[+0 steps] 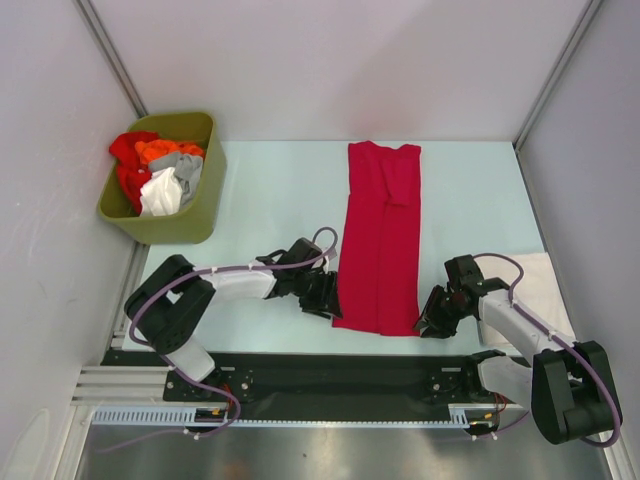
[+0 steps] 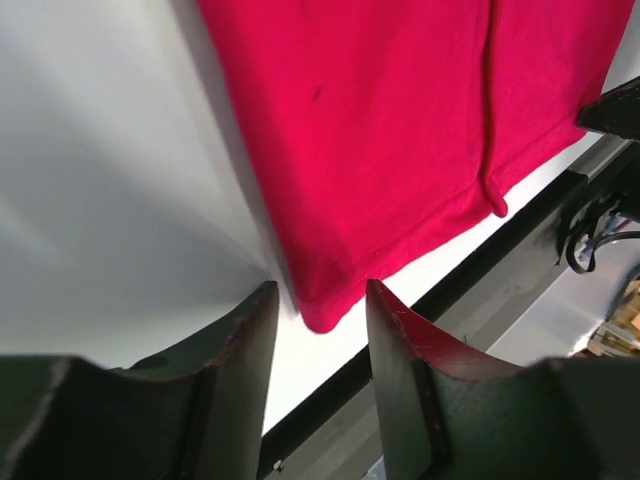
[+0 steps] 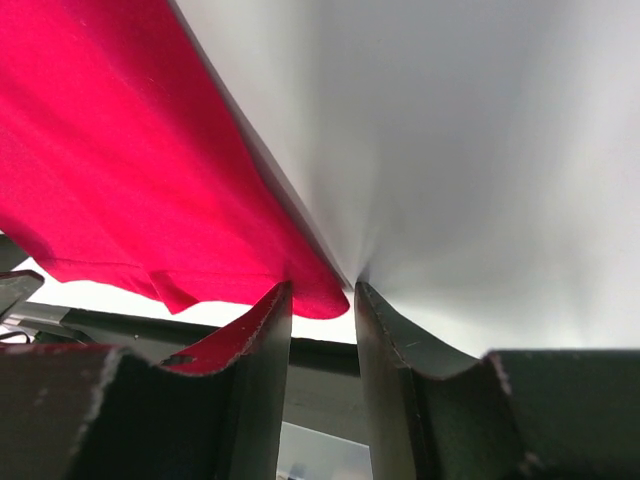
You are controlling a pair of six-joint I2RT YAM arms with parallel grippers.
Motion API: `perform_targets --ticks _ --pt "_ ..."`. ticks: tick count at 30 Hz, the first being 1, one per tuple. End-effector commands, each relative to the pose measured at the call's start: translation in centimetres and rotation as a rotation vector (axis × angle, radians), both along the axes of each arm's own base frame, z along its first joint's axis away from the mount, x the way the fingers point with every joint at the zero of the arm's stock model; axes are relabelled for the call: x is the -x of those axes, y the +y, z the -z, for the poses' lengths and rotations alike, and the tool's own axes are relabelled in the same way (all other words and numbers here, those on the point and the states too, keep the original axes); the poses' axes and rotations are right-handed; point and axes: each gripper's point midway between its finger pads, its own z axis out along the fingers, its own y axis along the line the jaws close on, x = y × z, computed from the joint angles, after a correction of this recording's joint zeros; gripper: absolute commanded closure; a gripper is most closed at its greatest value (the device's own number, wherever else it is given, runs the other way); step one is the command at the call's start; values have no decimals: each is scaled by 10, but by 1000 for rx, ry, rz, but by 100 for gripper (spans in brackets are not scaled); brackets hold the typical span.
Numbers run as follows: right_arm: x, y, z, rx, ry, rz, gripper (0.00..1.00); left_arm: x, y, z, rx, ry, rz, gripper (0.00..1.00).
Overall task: Fold and stack the t-shirts
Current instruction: Fold the tshirt
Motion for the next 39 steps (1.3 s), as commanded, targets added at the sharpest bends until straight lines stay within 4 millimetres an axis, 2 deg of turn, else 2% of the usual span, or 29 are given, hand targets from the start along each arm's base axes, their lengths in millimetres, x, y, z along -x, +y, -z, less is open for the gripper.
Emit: perform_targets --ticks 1,5,11,18,21,24,25,27,28,29,31,36,39 --pt "-4 -6 3 45 -21 8 63 0 3 18 -69 -18 -25 54" --pt "-4 -7 2 48 -29 11 64 3 11 23 -97 -9 -39 57" --pt "-4 -7 3 52 -25 10 66 11 12 29 -101 33 -27 64" --pt "-6 -9 4 62 -30 16 66 17 13 33 -102 66 -25 59" --pt "-6 -9 4 60 -31 17 66 19 13 34 -103 76 -23 62" --pt "-6 -7 4 54 -33 16 75 21 14 37 -103 90 -21 71" --pt "-5 -7 5 53 -28 17 78 23 14 37 -102 98 -19 78" --pt "-3 -6 4 47 -24 20 92 23 12 37 -89 98 -16 86" --pt "-2 -4 3 44 -28 18 97 24 12 37 -86 101 -15 95" --pt "1 -5 4 45 -21 22 100 25 10 34 -78 101 -11 100" --pt "5 -1 0 18 -27 31 100 28 6 30 -64 97 0 100" --pt "8 3 -19 -17 -63 45 100 34 -10 5 -4 48 39 100" --pt "-2 5 -32 -28 -107 42 100 27 -14 -6 10 20 31 100"
